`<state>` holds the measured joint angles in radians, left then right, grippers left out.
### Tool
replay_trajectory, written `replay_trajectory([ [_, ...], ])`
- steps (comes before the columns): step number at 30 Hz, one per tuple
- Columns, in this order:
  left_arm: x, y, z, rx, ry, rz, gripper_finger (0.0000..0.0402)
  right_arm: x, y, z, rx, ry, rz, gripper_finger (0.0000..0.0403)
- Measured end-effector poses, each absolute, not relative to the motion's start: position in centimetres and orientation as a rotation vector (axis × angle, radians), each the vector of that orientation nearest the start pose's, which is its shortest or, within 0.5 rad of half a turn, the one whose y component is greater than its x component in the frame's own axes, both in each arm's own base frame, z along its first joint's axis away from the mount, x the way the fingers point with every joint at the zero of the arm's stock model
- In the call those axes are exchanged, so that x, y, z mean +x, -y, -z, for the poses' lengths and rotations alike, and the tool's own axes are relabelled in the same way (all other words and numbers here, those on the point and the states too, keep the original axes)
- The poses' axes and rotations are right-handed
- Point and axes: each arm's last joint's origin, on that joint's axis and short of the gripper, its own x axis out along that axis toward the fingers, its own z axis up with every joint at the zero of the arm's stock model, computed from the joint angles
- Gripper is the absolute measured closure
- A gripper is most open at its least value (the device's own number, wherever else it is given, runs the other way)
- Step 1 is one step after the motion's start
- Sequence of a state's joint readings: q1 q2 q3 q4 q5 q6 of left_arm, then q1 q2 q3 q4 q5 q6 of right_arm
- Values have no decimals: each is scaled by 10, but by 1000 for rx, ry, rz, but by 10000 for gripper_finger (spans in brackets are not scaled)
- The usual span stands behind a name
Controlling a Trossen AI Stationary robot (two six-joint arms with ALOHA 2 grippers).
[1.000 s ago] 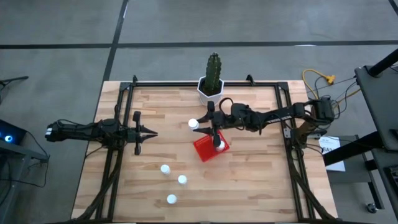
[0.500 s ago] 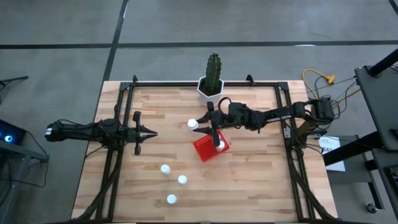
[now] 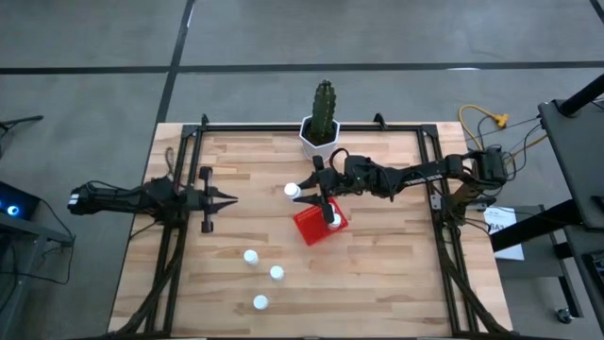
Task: Pick and place pill bottles into a basket
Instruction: Put the white pill bottle into the red bin
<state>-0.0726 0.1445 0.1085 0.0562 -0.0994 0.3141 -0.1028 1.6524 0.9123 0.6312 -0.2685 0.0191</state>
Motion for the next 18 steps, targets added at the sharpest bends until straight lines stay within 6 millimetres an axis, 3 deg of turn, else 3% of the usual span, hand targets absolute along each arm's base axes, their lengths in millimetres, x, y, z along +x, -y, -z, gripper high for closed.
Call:
replay_trajectory([
  [6, 104, 4, -207, 265, 138, -69, 387, 357, 29, -235, 59, -117, -166, 283],
  [11, 108, 2, -202, 200, 78, -135, 378, 357, 29, -231, 75, -165, -164, 283],
  [18, 117, 1, -197, 157, 13, -175, 301, 367, 22, -245, 75, -345, -179, 283],
])
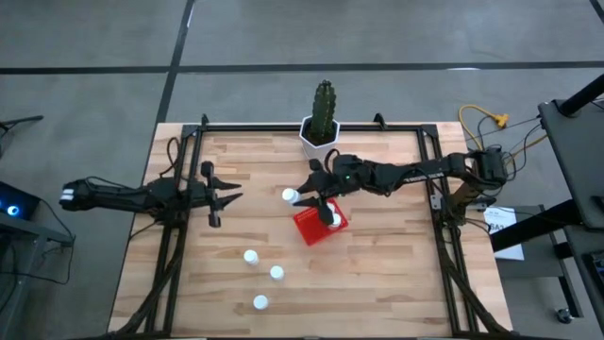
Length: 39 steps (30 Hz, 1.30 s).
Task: Pick and place pill bottles into a basket
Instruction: Put the white pill bottle into the red bin
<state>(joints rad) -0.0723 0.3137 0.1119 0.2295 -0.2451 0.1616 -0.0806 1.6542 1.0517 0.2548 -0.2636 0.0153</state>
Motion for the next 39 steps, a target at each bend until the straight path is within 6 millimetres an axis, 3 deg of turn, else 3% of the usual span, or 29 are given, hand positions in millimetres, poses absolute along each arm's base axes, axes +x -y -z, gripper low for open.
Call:
replay_trajectory([
  [9, 126, 2, -202, 64, -28, -165, 175, 380, 12, -256, 14, -565, -169, 283],
  [15, 134, 4, -204, 17, -64, -118, 122, 384, 13, -266, 16, -639, -170, 283],
  [23, 155, 9, -213, -40, -108, -25, 110, 381, 12, -278, 23, -724, -171, 287],
  [39, 219, 17, -229, 3, -246, 27, 110, 383, 11, -257, 42, -839, -182, 288],
])
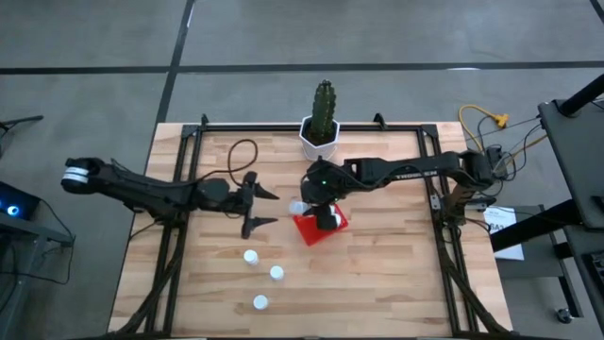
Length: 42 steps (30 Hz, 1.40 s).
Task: Pick and place pill bottles into a basket
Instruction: Put the white pill bottle into the red bin
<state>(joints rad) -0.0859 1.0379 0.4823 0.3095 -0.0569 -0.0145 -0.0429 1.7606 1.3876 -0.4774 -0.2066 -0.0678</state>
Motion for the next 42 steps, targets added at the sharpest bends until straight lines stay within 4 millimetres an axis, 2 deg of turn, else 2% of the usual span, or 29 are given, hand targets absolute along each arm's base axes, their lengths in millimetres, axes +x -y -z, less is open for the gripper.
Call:
replay_trajectory([
  [7, 237, 20, -225, 11, -296, 37, 110, 392, 11, -244, 39, -876, -188, 288],
  [18, 253, 22, -224, 4, -313, 36, 110, 408, 2, -247, 7, -867, -230, 288],
  [28, 257, 22, -221, 4, -325, 36, 110, 409, -1, -255, -4, -857, -232, 290],
  [42, 262, 23, -218, 4, -323, 36, 110, 409, -1, -254, -11, -856, -235, 290],
])
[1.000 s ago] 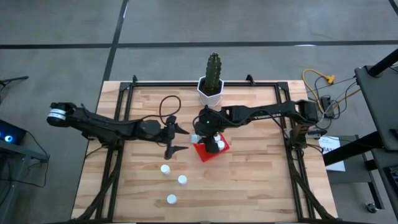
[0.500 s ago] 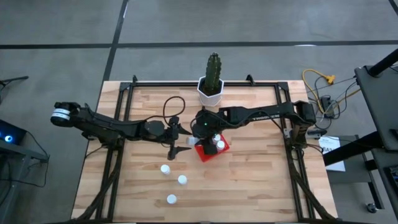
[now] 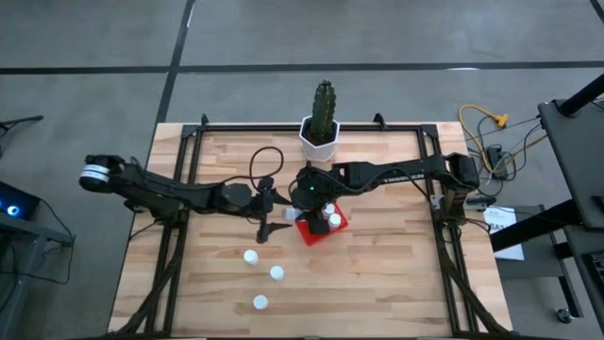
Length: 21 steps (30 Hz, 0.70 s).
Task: Pick and place pill bottles into a basket
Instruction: Put the white pill bottle into the red bin
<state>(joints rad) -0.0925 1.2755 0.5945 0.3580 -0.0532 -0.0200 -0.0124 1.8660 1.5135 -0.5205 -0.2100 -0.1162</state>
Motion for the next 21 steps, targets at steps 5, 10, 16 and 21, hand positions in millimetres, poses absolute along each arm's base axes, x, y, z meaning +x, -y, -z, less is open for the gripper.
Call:
replay_trajectory([
  [5, 266, 23, -215, 3, -312, 35, 110, 409, -1, -254, -12, -857, -235, 290],
  [10, 266, 23, -215, 4, -310, 29, 112, 409, -1, -254, -12, -857, -235, 290],
  [16, 266, 23, -219, 4, -293, 22, 155, 409, -1, -254, -12, -857, -235, 290],
  [21, 265, 22, -219, 4, -297, 19, 220, 409, -1, -253, -14, -859, -235, 292],
])
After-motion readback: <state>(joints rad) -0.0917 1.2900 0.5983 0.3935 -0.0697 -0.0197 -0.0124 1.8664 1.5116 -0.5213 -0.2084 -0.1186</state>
